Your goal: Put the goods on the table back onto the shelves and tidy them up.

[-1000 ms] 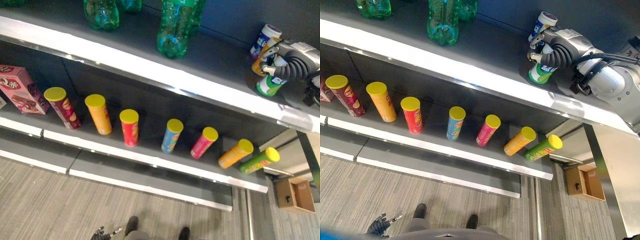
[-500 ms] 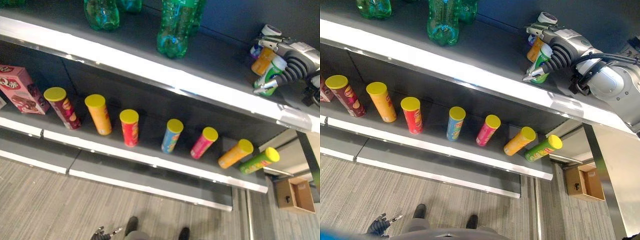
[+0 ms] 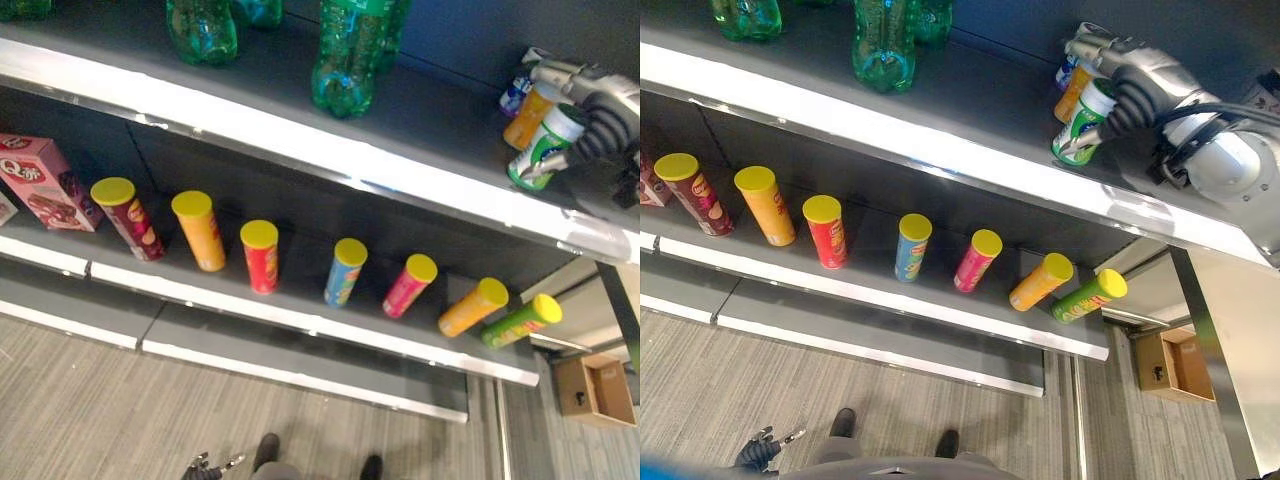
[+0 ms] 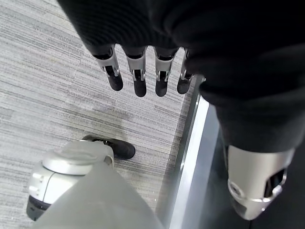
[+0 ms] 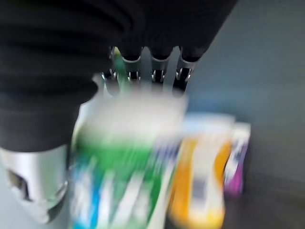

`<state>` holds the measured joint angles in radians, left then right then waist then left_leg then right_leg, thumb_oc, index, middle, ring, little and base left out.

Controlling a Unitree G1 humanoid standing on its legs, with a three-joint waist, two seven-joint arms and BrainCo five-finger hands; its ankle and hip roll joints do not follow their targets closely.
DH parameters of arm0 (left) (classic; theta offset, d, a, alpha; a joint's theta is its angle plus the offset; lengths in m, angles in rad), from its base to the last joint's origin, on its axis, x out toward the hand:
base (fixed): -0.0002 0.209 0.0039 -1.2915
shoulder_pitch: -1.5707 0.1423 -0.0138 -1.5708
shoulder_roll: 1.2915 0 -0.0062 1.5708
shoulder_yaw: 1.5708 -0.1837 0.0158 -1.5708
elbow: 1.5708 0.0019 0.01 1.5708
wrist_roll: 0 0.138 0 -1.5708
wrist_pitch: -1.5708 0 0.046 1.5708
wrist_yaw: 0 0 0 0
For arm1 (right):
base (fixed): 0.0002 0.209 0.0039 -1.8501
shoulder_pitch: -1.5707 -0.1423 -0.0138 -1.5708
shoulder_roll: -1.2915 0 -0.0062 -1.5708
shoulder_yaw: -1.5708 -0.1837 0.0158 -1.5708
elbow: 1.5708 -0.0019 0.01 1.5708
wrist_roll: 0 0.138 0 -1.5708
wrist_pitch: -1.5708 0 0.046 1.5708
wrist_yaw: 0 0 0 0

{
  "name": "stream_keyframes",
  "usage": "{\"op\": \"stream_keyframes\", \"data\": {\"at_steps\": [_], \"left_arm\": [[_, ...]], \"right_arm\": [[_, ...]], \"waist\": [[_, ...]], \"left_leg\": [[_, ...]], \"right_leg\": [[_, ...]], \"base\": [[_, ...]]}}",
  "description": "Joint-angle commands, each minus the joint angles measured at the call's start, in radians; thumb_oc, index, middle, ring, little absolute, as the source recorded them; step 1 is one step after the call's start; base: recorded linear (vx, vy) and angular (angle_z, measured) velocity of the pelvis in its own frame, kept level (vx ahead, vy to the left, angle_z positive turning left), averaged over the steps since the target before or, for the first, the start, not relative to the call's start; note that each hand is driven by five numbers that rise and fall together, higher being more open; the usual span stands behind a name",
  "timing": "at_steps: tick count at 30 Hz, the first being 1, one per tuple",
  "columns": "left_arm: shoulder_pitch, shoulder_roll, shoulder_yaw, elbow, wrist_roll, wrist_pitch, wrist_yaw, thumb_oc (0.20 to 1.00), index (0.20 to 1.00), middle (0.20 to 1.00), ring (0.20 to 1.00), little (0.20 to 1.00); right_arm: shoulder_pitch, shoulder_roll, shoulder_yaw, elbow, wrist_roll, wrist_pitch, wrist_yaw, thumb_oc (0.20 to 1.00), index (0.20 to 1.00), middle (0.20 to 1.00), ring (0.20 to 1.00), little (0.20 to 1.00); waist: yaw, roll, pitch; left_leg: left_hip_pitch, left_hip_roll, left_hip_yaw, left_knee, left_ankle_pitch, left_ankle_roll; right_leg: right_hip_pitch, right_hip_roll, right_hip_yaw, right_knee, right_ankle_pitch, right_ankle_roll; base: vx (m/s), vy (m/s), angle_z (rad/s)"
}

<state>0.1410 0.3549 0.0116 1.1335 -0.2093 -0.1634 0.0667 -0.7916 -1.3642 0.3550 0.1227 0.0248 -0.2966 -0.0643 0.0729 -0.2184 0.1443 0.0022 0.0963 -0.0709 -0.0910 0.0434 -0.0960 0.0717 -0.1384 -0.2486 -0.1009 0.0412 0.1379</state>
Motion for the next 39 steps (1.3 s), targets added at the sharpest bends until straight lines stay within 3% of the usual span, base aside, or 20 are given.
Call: {"op": "stream_keyframes", "data": {"at_steps": [1, 6, 13, 19, 21, 27, 33, 39], "left_arm": [[-0.043, 0.024, 0.016, 0.015, 0.042, -0.013, 0.023, 1.000, 1.000, 1.000, 1.000, 1.000], [-0.040, 0.024, 0.016, 0.012, 0.040, -0.012, 0.027, 1.000, 1.000, 1.000, 1.000, 1.000], [-0.042, 0.016, 0.019, 0.006, 0.044, -0.008, 0.034, 1.000, 1.000, 1.000, 1.000, 1.000], [-0.046, 0.001, 0.025, 0.004, 0.061, -0.004, 0.040, 1.000, 1.000, 1.000, 1.000, 1.000], [-0.051, -0.005, 0.024, -0.003, 0.069, -0.002, 0.039, 1.000, 1.000, 1.000, 1.000, 1.000], [-0.053, -0.005, 0.006, -0.049, 0.086, -0.002, 0.029, 1.000, 1.000, 1.000, 1.000, 1.000], [-0.039, 0.006, -0.012, -0.096, 0.094, -0.005, 0.009, 1.000, 1.000, 1.000, 1.000, 1.000], [-0.031, 0.014, -0.023, -0.133, 0.105, -0.009, -0.020, 1.000, 1.000, 1.000, 1.000, 1.000]], "right_arm": [[-0.013, -0.017, -0.125, -0.024, -0.061, -0.003, -0.151, 1.000, 1.000, 1.000, 1.000, 1.000], [0.107, 0.024, -0.332, -0.112, -0.095, -0.008, -0.219, 1.000, 1.000, 1.000, 1.000, 1.000], [0.227, 0.040, -0.493, -0.190, -0.165, -0.001, -0.275, 1.000, 1.000, 1.000, 1.000, 1.000], [0.406, 0.091, -0.691, -0.262, -0.212, 0.007, -0.329, 1.000, 1.000, 1.000, 1.000, 1.000], [0.523, 0.143, -0.806, -0.289, -0.213, 0.008, -0.344, 1.000, 1.000, 1.000, 1.000, 1.000], [0.714, 0.240, -0.965, -0.297, -0.151, -0.002, -0.327, 1.000, 1.000, 1.000, 1.000, 1.000], [0.778, 0.308, -1.008, -0.275, -0.043, -0.023, -0.286, 1.000, 1.000, 1.000, 1.000, 1.000], [0.848, 0.375, -1.009, -0.268, 0.123, -0.041, -0.161, 1.000, 1.000, 1.000, 1.000, 1.000]], "waist": [[-0.005, 0.000, 0.001], [0.003, 0.001, -0.001], [-0.001, 0.003, -0.005], [-0.022, 0.009, -0.013], [-0.043, 0.017, -0.018], [-0.085, 0.038, -0.027], [-0.110, 0.060, -0.029], [-0.147, 0.081, -0.030]], "left_leg": [[0.061, 0.058, 0.085, 0.016, -0.107, -0.032], [0.061, 0.056, 0.080, 0.016, -0.112, -0.029], [0.065, 0.055, 0.079, 0.017, -0.116, -0.026], [0.072, 0.053, 0.086, 0.017, -0.122, -0.022], [0.080, 0.052, 0.093, 0.017, -0.127, -0.019], [0.093, 0.050, 0.117, 0.018, -0.135, -0.013], [0.102, 0.048, 0.143, 0.020, -0.142, -0.008], [0.112, 0.041, 0.173, 0.020, -0.145, -0.003]], "right_leg": [[0.022, -0.041, -0.030, 0.025, -0.054, 0.038], [0.024, -0.041, -0.033, 0.025, -0.057, 0.038], [0.027, -0.041, -0.031, 0.025, -0.059, 0.039], [0.028, -0.042, -0.024, 0.024, -0.059, 0.041], [0.028, -0.043, -0.015, 0.025, -0.058, 0.041], [0.019, -0.046, 0.011, 0.026, -0.054, 0.046], [0.005, -0.049, 0.041, 0.027, -0.046, 0.050], [-0.010, -0.055, 0.072, 0.026, -0.035, 0.055]], "base": [[0.00, 0.000, 0.00], [0.00, 0.000, 0.00], [0.00, 0.000, 0.00], [0.00, 0.000, 0.00], [0.00, 0.000, 0.00], [0.00, 0.024, -0.06], [-0.01, 0.036, -0.23], [-0.01, 0.044, -0.15]]}}
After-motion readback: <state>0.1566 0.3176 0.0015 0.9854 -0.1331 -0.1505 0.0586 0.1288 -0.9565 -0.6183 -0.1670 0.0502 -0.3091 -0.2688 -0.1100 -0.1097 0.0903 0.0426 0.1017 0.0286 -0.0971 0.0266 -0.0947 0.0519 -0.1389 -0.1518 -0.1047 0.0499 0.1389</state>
